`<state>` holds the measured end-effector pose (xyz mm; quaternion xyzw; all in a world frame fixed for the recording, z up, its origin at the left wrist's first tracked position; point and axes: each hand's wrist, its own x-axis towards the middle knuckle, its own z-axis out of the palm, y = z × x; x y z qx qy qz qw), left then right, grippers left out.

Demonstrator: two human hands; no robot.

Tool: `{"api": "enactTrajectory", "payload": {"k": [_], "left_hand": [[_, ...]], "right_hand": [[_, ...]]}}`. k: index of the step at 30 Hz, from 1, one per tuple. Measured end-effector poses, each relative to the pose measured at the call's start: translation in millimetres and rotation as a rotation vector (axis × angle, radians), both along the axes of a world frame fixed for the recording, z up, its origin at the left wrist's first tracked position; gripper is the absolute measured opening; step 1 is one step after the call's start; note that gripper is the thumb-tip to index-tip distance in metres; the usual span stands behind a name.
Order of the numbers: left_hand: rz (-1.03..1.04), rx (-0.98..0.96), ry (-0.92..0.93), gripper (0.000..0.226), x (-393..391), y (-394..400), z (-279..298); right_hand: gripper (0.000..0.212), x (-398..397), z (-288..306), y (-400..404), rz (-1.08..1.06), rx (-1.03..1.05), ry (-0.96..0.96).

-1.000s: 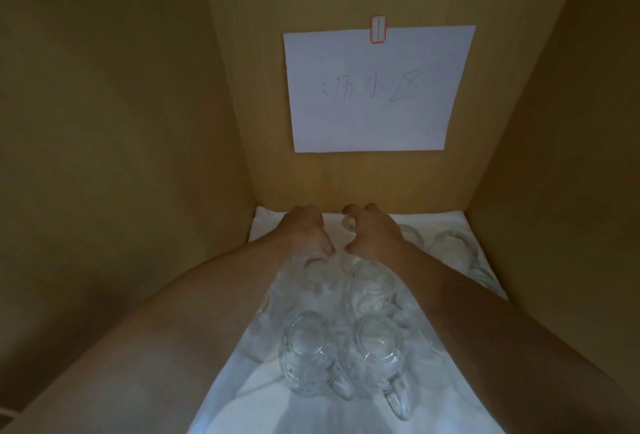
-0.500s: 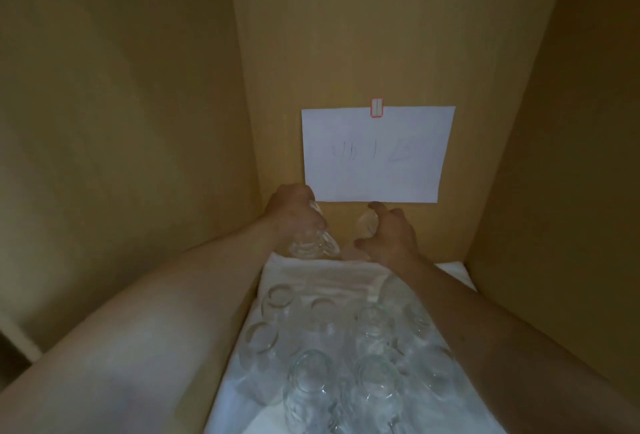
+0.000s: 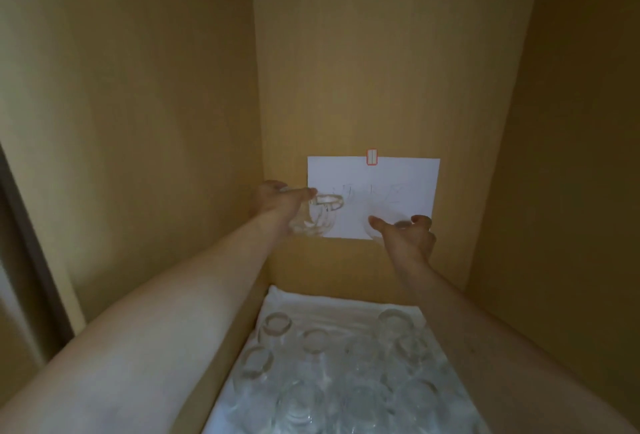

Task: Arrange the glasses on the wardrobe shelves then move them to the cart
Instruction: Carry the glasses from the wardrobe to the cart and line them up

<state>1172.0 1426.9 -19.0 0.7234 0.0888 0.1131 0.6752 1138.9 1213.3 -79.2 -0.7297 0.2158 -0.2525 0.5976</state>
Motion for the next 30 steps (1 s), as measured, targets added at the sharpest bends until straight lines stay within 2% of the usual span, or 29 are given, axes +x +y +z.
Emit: {"api": "enactTrajectory", "payload": {"k": [2, 4, 10, 15, 21, 30], "left_hand": [[0.004, -0.167, 0.046, 0.060, -8.3, -1.0, 5.5], [-0.037, -0.282, 0.091, 0.059, -16.5, -2.7, 8.9], [-0.200, -0.606, 0.141, 0.033, -41.1, -15.5, 4.4], [-0.270, -0.836, 0.091, 0.040, -54.1, -17.3, 0.8], [-0.388, -0.958, 0.032, 0.042, -71.1, -14.2, 7.6], [-0.617, -0.983, 0.002, 0.057, -103.3, -0.1, 11.3]], "right_hand": [[0.102, -1.3, 4.2, -1.8, 0.011, 0.064, 0.013], [0.098, -2.6, 5.6, -2.8, 0.026, 0.123, -0.004], [0.089, -13.5, 6.2, -0.8, 0.071, 0.241, -0.091], [0.082, -27.2, 9.9, 0.3, 0.118, 0.382, -0.135], [0.083, -50.4, 18.3, 6.7, 0.147, 0.422, -0.179], [0.078, -104.9, 19.7, 35.0, 0.173, 0.469, -0.270]]}}
